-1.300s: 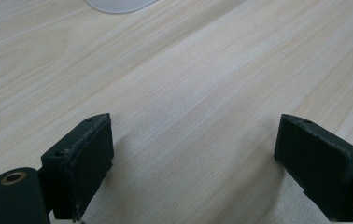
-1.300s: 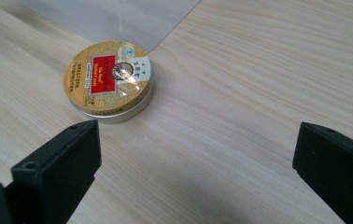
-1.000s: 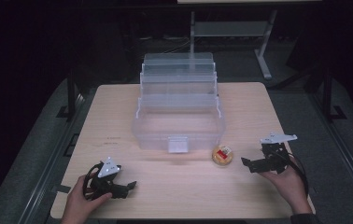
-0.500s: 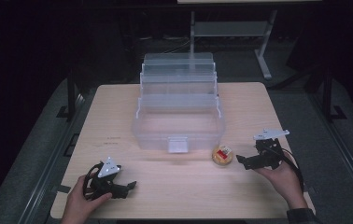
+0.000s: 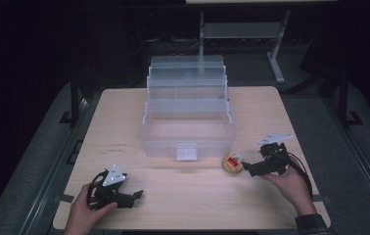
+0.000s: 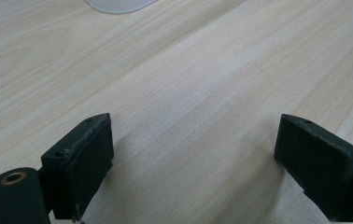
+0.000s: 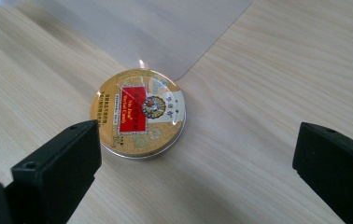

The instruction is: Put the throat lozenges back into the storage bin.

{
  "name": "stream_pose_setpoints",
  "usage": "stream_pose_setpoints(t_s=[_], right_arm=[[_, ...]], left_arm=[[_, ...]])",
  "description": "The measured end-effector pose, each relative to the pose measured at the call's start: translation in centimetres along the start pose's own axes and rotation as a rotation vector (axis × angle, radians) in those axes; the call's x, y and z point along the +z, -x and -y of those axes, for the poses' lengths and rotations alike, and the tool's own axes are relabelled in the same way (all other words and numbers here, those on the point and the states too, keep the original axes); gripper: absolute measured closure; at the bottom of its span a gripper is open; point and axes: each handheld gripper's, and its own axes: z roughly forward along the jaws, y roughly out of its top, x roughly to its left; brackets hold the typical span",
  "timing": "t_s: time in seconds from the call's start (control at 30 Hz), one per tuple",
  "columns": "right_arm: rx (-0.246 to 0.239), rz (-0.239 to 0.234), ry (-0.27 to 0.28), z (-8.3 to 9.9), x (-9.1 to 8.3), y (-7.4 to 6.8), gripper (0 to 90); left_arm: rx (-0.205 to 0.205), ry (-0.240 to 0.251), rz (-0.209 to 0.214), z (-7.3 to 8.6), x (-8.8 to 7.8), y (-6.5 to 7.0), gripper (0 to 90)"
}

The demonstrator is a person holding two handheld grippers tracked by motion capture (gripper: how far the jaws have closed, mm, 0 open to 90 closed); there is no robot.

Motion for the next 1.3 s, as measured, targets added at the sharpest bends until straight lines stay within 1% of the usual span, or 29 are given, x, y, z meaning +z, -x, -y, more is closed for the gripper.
stream_pose_setpoints(t_s=[0.2, 0.37, 0.43, 0.5, 0.53, 0.7, 0.83, 1.0, 1.13, 1.23, 1.27, 1.3], right_arm=[[-0.009, -0.008, -0.013, -0.6, 0.3, -0.3, 0.8], [-0.028, -0.017, -0.022, -1.5, 0.8, -0.7, 0.8], [-0.025, -0.024, -0.026, -1.7, 0.9, -0.7, 0.8], [-0.031, -0.022, -0.032, -1.8, 1.0, -0.8, 0.8], [-0.037, -0.024, -0.044, -2.0, 1.3, -0.9, 0.8], [-0.051, -0.028, -0.045, -2.5, 1.6, -1.1, 0.8], [-0.061, -0.03, -0.059, -3.1, 2.2, -1.5, 0.8], [-0.063, -0.043, -0.069, -3.3, 2.7, -1.7, 0.8], [-0.063, -0.051, -0.088, -3.4, 3.2, -2.1, 0.8], [-0.072, -0.052, -0.092, -3.5, 3.5, -2.3, 0.8], [-0.078, -0.051, -0.107, -3.5, 3.7, -2.4, 0.8], [-0.08, -0.049, -0.108, -3.4, 3.8, -2.5, 0.8]], left_arm=[[0.0, 0.0, 0.0, 0.0, 0.0, 0.0, 10.9], [0.0, 0.0, 0.0, 0.0, 0.0, 0.0, 10.9], [0.0, 0.0, 0.0, 0.0, 0.0, 0.0, 10.9], [0.0, 0.0, 0.0, 0.0, 0.0, 0.0, 10.9], [0.0, 0.0, 0.0, 0.0, 0.0, 0.0, 10.8], [0.0, 0.0, 0.0, 0.0, 0.0, 0.0, 10.9], [0.0, 0.0, 0.0, 0.0, 0.0, 0.0, 10.9], [0.0, 0.0, 0.0, 0.0, 0.0, 0.0, 10.9], [0.0, 0.0, 0.0, 0.0, 0.0, 0.0, 10.9], [0.0, 0.0, 0.0, 0.0, 0.0, 0.0, 10.9], [0.0, 0.0, 0.0, 0.0, 0.0, 0.0, 10.9], [0.0, 0.0, 0.0, 0.0, 0.0, 0.0, 10.9]])
